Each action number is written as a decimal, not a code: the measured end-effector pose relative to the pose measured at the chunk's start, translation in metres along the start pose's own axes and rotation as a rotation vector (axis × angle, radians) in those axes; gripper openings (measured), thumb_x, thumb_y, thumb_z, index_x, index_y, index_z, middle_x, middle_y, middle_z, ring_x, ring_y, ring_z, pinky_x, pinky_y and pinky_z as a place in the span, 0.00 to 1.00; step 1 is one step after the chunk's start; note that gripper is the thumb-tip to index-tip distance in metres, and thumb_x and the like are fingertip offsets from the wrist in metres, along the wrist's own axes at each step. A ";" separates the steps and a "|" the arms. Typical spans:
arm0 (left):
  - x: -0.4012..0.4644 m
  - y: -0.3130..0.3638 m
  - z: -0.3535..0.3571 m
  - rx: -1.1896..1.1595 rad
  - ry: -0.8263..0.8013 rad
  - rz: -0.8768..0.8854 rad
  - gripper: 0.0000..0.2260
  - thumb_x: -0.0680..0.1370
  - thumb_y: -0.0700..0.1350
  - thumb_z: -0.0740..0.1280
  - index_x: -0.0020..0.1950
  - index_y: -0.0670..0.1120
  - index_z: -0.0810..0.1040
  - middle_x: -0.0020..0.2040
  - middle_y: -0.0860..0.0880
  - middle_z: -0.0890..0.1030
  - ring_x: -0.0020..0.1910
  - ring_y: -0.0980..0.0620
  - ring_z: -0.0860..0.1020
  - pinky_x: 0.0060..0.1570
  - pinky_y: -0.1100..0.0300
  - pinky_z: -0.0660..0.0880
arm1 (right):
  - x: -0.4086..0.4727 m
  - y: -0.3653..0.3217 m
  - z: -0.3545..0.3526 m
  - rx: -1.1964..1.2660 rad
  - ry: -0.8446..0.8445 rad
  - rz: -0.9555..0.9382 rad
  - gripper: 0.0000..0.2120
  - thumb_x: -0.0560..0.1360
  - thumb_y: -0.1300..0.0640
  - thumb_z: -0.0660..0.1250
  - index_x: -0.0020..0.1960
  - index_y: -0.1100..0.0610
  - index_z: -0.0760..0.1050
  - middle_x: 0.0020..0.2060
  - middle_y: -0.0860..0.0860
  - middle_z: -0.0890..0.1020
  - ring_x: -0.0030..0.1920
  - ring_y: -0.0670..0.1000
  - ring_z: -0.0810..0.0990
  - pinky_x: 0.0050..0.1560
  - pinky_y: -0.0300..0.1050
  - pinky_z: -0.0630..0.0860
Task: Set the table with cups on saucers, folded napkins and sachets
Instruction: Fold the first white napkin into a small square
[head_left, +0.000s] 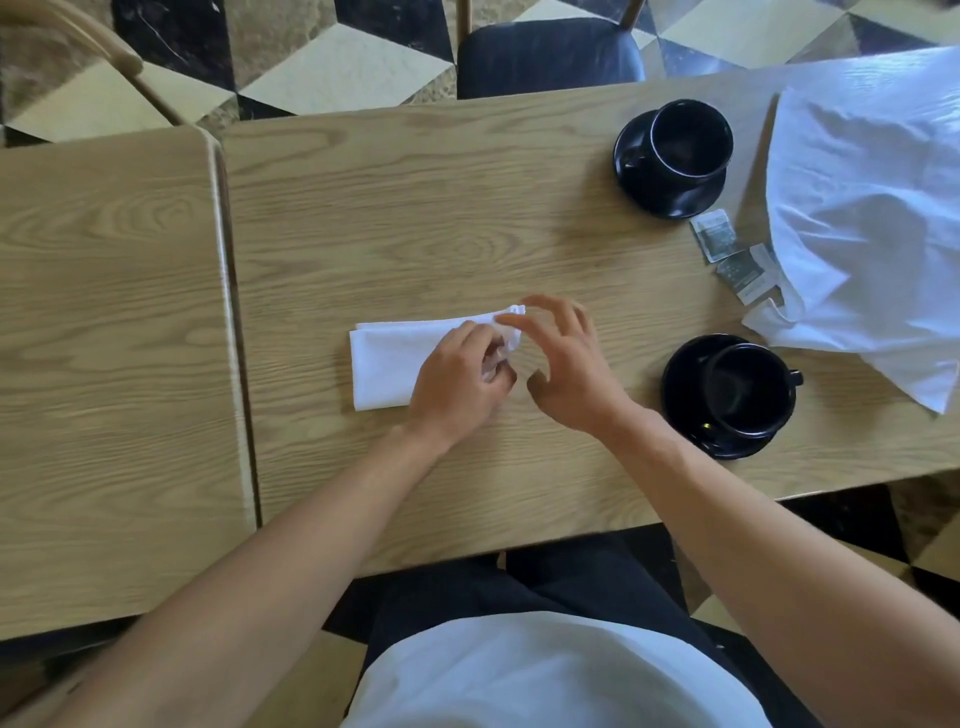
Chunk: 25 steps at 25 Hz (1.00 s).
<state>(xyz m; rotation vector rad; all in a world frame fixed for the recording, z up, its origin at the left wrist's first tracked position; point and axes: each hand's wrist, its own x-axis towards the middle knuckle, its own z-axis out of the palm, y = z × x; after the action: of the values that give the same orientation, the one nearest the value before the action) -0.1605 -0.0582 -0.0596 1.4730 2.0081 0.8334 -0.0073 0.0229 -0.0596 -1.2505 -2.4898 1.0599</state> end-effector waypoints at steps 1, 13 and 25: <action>-0.001 0.001 -0.011 -0.054 0.000 -0.003 0.05 0.73 0.42 0.69 0.47 0.45 0.77 0.41 0.54 0.77 0.40 0.53 0.74 0.40 0.55 0.74 | 0.004 -0.004 -0.003 -0.116 -0.053 -0.127 0.30 0.66 0.67 0.71 0.67 0.52 0.77 0.72 0.52 0.70 0.74 0.58 0.62 0.75 0.53 0.60; 0.032 0.009 -0.172 -0.578 0.212 -0.155 0.04 0.76 0.45 0.70 0.49 0.54 0.77 0.45 0.56 0.83 0.44 0.57 0.81 0.46 0.58 0.76 | 0.097 -0.107 -0.075 0.608 -0.094 -0.021 0.09 0.72 0.59 0.77 0.41 0.47 0.80 0.39 0.43 0.86 0.40 0.41 0.82 0.44 0.34 0.77; -0.064 -0.065 -0.067 -0.074 0.019 0.226 0.12 0.82 0.40 0.64 0.64 0.45 0.69 0.69 0.40 0.76 0.73 0.43 0.72 0.76 0.54 0.61 | 0.010 -0.033 0.001 0.060 -0.265 -0.352 0.19 0.81 0.60 0.66 0.70 0.64 0.69 0.68 0.54 0.79 0.67 0.54 0.78 0.67 0.44 0.73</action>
<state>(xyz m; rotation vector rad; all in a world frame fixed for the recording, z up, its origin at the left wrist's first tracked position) -0.2322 -0.1456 -0.0581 1.6752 1.8258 1.0057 -0.0352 0.0167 -0.0405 -0.6532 -2.7071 1.2579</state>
